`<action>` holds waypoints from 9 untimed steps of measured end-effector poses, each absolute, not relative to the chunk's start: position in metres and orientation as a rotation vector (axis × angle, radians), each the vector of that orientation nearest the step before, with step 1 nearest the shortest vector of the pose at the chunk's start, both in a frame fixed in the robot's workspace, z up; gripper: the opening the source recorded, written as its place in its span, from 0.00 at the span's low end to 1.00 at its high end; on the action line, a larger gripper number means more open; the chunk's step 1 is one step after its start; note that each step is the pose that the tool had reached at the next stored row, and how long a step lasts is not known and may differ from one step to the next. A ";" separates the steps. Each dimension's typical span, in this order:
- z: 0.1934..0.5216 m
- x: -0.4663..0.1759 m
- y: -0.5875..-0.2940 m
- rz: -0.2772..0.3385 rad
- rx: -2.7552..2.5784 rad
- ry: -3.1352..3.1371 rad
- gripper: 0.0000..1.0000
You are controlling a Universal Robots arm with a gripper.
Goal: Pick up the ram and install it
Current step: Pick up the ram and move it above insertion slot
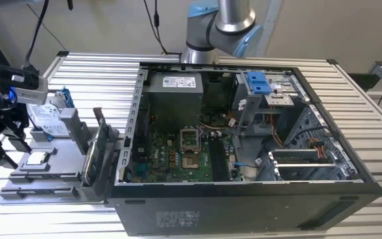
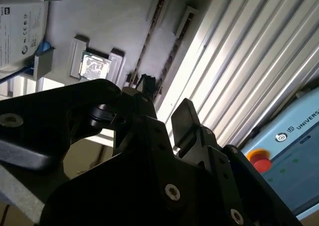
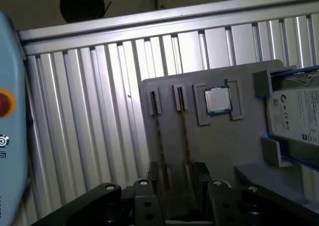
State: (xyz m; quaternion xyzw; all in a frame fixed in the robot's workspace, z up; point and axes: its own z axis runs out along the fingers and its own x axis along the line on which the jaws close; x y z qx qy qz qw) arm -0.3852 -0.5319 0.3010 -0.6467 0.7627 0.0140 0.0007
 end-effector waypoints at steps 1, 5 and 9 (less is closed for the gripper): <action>0.299 -0.386 -0.532 0.043 -2.031 2.394 0.42; 0.293 -0.388 -0.531 0.037 -2.030 2.389 0.42; 0.287 -0.389 -0.531 0.033 -2.031 2.384 0.42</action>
